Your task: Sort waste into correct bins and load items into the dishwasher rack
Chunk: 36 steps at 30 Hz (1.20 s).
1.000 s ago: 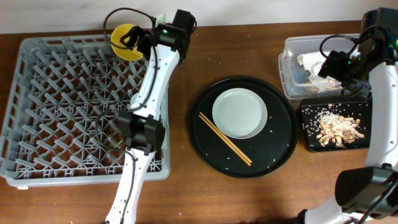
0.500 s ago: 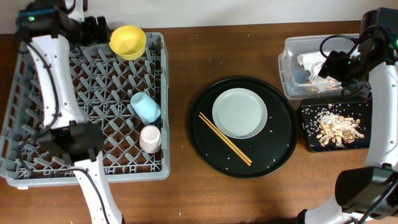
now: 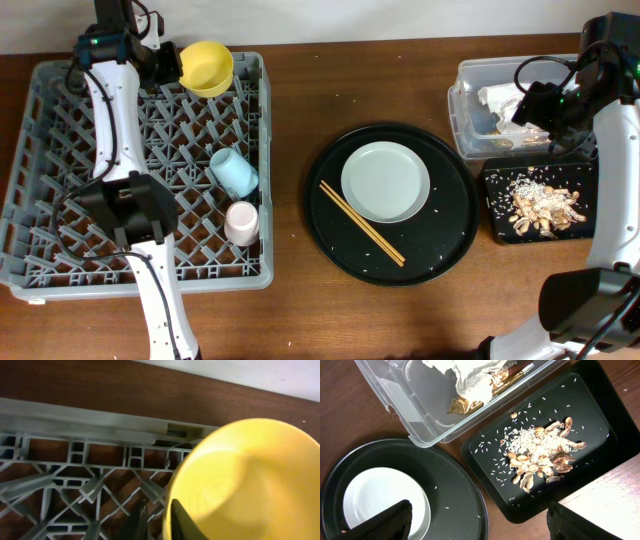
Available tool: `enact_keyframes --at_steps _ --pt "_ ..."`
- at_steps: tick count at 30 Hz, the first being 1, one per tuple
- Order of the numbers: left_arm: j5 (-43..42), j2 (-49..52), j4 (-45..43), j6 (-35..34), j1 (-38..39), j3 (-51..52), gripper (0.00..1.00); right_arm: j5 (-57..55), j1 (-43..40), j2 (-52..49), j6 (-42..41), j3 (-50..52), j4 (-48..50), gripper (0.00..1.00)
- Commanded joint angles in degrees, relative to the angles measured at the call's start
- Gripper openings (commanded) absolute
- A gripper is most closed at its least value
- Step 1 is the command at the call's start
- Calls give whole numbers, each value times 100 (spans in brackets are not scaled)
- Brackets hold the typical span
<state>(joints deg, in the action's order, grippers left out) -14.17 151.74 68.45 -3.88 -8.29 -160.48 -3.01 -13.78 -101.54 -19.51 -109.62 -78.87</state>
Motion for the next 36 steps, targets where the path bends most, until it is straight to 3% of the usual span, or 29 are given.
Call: enact_keyframes --at_steps 1,8,10,14,16,17,20,22,26,34,36 --pt "-61 63 -50 22 35 -4 4 -66 31 -20 -20 13 -24 87" --pt "31 -369 162 24 42 -424 1 -68 24 -20 -20 13 -70 87" --pt "1346 -1069 542 162 225 -656 1 -68 24 -20 -20 13 -66 87" --pt "6011 -1528 837 1134 1683 -549 1 -63 26 -20 -22 13 -22 87" --pt "7473 -1281 817 1132 2192 -428 1 -66 26 -20 -20 13 -24 87" --pt "7772 -1036 835 1128 2391 -422 1 -68 26 -20 -20 13 -24 87" --pt "8369 -518 968 1121 2551 -422 1 -68 26 -20 68 13 -24 87" --pt "8367 -326 1244 516 2557 -422 0 -66 26 -20 66 13 -24 87" --pt "8360 15 1486 20 2660 -420 1 -66 26 -20 66 13 -24 87" --pt "8354 396 1526 22 2929 -369 0 -66 26 -20 66 13 -24 87" --pt "8703 407 1523 24 2874 -356 0 -63 26 -20 66 13 -26 87"
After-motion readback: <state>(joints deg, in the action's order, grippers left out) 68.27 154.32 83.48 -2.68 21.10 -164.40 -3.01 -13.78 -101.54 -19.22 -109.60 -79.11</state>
